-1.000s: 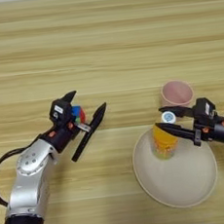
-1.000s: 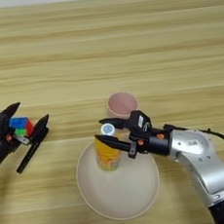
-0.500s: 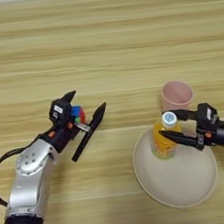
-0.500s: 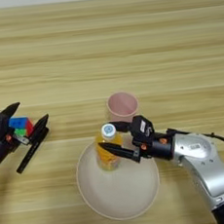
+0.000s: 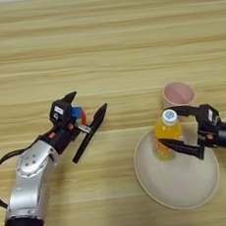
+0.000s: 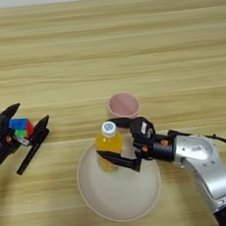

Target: Move the objects on the table

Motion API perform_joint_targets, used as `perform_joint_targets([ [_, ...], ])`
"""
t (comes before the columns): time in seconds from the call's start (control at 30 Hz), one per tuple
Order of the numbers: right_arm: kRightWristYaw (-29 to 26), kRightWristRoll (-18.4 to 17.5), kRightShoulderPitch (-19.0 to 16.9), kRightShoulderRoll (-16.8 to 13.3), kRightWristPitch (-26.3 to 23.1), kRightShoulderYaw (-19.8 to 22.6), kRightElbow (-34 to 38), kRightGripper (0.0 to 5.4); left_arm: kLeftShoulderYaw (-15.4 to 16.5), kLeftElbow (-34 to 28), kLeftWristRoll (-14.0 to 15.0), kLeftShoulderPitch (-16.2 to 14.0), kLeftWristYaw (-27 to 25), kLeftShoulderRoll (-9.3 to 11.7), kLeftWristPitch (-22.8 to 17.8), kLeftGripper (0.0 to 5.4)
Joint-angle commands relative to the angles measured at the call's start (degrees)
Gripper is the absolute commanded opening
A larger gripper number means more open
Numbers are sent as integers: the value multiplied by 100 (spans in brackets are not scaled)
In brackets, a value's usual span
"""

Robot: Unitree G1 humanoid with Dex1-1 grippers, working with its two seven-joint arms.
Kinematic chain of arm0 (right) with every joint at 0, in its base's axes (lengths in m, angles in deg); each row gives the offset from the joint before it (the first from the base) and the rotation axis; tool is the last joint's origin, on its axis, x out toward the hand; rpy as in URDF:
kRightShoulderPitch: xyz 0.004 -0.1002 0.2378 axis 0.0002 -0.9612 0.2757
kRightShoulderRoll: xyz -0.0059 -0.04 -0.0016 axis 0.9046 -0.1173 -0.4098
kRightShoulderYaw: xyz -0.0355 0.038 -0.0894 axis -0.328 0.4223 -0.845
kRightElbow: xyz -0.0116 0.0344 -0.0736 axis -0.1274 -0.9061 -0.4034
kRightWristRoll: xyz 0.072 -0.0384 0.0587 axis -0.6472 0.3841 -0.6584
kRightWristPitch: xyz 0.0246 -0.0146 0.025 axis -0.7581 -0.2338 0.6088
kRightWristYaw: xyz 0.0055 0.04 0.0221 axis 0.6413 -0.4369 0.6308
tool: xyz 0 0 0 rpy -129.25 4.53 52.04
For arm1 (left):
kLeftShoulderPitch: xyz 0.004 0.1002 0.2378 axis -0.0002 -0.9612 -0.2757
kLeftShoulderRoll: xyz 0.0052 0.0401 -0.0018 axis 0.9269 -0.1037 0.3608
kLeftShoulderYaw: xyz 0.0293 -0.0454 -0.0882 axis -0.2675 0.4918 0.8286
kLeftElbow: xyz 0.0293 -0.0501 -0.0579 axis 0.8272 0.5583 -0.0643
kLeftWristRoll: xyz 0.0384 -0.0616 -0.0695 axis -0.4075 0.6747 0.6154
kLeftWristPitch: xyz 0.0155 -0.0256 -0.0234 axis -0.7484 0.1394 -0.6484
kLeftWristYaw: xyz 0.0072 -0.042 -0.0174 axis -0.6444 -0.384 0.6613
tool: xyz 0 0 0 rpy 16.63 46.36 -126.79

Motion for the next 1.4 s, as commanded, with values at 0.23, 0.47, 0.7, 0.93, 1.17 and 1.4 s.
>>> perform_joint_targets([
  [0.23,216,-166,218,137,-127,212,120,538,-19,1,-11,41,-36,15,-48,540],
  [0.47,359,-434,352,243,-289,394,239,538,-37,24,-16,61,-32,-10,-45,540],
  [0.7,461,-729,481,320,-433,616,395,538,-58,92,-36,93,-20,-24,-28,540],
  [0.93,640,-1223,670,516,-577,926,644,538,-29,120,-40,83,39,-10,-75,540],
  [1.17,727,-1473,753,612,-664,1056,801,538,100,245,-115,161,342,48,-396,540],
  [1.4,787,-1463,790,650,-655,1054,804,538,270,558,-252,319,878,65,-884,540],
])
